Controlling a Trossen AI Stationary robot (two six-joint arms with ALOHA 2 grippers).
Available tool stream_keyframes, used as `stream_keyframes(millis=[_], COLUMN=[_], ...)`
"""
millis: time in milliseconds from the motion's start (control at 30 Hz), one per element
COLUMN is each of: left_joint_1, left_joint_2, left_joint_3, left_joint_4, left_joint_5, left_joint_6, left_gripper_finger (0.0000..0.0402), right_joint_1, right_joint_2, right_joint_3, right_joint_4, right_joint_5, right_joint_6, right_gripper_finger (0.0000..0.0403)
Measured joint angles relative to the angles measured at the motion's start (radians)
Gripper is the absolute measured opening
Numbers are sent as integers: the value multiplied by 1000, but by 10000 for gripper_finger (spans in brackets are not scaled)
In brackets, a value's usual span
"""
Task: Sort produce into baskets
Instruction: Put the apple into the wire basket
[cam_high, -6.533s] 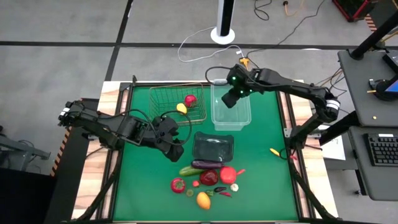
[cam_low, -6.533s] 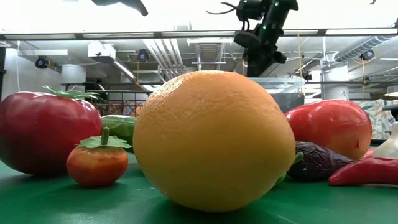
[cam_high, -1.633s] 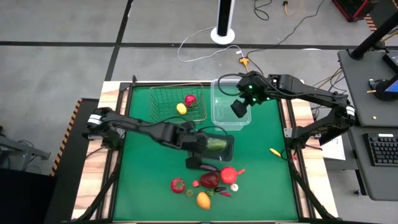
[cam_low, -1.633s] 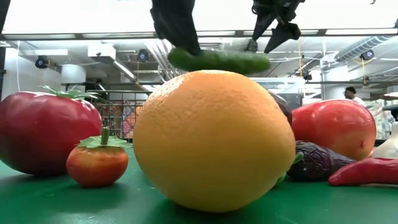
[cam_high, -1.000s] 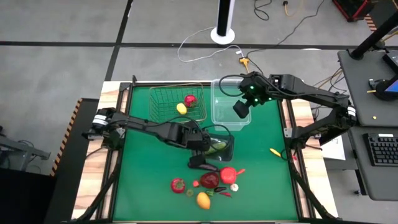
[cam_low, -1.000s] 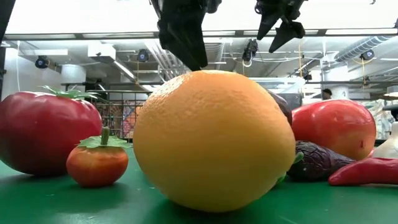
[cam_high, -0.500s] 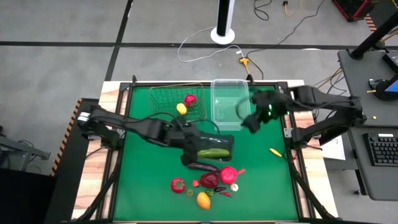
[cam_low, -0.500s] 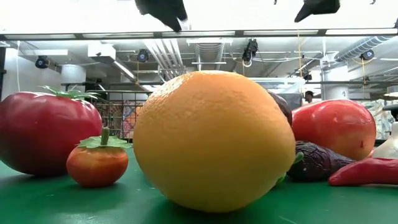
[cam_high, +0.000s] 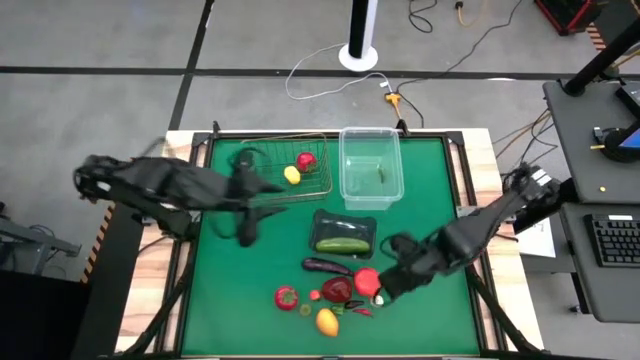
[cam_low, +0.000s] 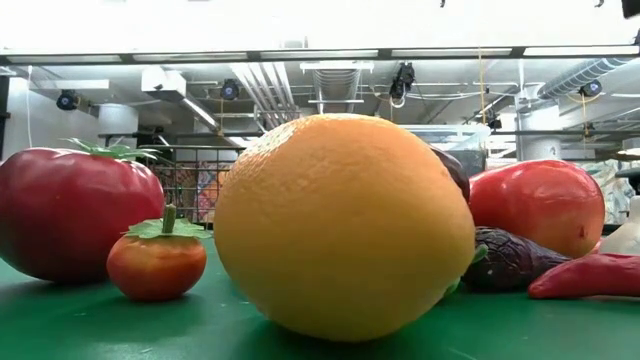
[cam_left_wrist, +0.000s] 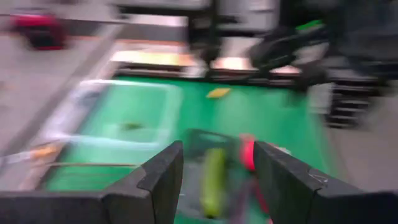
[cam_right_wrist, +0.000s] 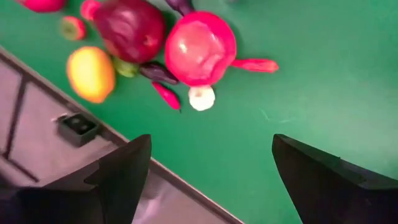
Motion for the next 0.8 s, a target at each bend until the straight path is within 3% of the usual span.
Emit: stream_keyframes(millis=[100, 200, 433, 800], left_joint_1=[-8, -7, -3, -2], left_joint_2=[-55, -89, -108, -91], left_joint_3=[-1, -1, -1, -1], left_joint_4=[11, 98, 118, 119], left_joint_5=[131, 88, 18, 13], left_joint_6=[-46, -97, -54, -50], left_gripper_finger=[176, 176, 176, 176], right_joint_1=[4, -6, -45, -100], right_joint_2=[65, 126, 269, 349], right_joint_3=[0, 0, 0, 0], right_joint_4=[34, 83, 122, 161], right_joint_5=[5, 10, 11, 29], right_joint_6=[40, 41, 21, -8], right_gripper_finger=[325, 325, 325, 325])
